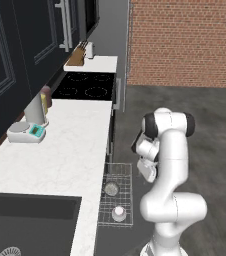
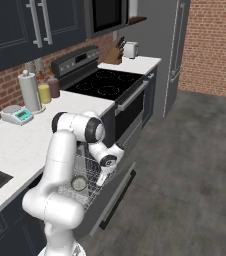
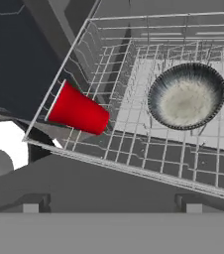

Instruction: Pick up the cup and bowl from the counter, place them in the dishwasher, and close the dishwasher door.

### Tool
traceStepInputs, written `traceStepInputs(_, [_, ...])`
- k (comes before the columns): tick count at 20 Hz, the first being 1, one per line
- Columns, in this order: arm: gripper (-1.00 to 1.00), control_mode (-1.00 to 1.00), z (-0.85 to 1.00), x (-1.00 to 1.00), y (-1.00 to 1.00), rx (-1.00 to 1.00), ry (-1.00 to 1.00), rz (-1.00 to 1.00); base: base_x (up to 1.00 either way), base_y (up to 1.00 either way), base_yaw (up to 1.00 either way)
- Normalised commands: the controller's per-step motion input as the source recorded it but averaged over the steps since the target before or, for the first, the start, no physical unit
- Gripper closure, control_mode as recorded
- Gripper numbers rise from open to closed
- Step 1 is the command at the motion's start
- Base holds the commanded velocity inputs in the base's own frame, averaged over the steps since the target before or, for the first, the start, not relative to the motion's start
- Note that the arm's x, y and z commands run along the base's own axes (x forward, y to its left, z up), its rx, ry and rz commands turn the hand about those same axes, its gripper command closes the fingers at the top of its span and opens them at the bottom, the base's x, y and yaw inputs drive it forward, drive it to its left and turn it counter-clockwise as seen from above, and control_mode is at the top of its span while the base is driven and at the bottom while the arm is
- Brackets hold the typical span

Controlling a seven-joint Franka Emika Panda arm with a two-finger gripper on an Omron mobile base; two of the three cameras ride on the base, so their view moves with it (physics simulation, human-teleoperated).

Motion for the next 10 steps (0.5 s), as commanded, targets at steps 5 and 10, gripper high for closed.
traceStepInputs(5, [-1.00,-1.00,-0.22,-0.41,-0.17,0.05,-0.13,-0.01,0.00,0.00,0.00])
traceStepInputs(10, [-1.00,-1.00,-0.28,0.07,0.03,0.00,0.00,-0.08,0.00,0.00,0.00])
